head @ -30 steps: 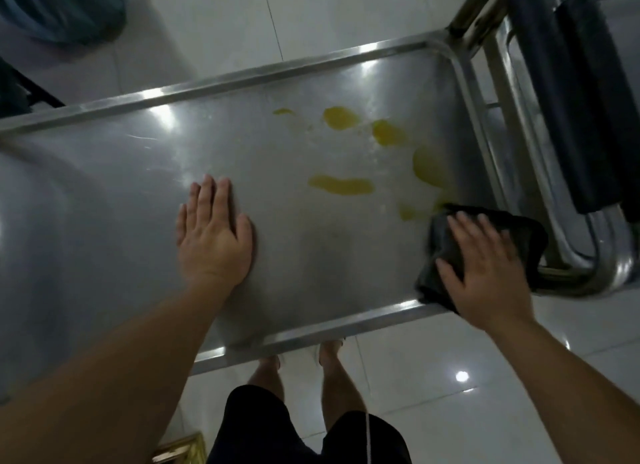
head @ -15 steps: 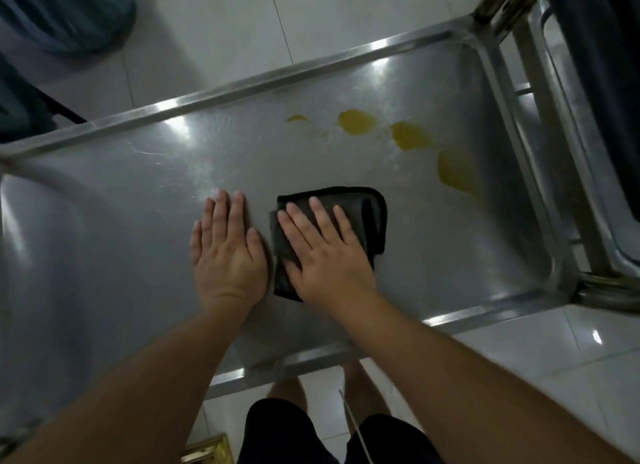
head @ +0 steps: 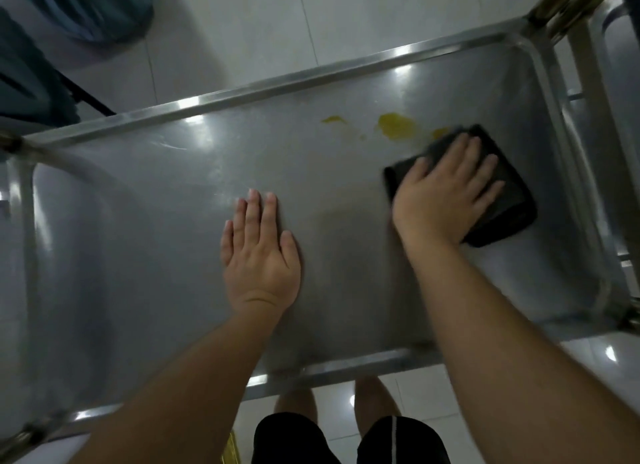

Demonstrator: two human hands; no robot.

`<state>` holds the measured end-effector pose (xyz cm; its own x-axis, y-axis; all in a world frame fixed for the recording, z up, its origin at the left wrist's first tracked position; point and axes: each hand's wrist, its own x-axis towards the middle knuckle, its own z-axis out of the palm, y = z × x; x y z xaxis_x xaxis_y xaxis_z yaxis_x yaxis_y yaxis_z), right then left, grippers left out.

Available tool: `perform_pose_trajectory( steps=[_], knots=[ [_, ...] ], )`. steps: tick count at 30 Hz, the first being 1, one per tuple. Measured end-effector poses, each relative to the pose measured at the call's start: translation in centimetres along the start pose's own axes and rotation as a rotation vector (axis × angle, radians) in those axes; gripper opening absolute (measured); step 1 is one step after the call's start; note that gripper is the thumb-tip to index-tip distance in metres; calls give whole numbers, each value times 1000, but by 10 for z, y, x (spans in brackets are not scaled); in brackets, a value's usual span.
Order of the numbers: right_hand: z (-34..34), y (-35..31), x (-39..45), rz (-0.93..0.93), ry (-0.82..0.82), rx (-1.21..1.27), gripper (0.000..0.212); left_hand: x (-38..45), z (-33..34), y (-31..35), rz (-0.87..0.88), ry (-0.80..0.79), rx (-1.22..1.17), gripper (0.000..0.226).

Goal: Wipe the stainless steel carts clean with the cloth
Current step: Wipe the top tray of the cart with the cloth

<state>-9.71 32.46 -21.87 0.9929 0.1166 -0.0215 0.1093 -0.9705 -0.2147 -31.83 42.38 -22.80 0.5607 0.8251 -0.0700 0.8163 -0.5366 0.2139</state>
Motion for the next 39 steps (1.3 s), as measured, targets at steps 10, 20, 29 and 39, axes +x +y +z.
perform_pose_trajectory(
  steps=[10,20,29,39],
  knots=[
    [7,-27,11,-1128,-264,-50,70,-2,-2,1,12,10,-17,71],
    [-1,-39,105,27,-58,-5,71,-2,2,-1,17,31,18,71],
    [24,-146,-5,-1201,-409,-81,68,-1,-2,1,1,-21,13,72],
    [-18,11,207,-597,-194,-57,79,-1,-2,1,18,25,9,71]
  ],
)
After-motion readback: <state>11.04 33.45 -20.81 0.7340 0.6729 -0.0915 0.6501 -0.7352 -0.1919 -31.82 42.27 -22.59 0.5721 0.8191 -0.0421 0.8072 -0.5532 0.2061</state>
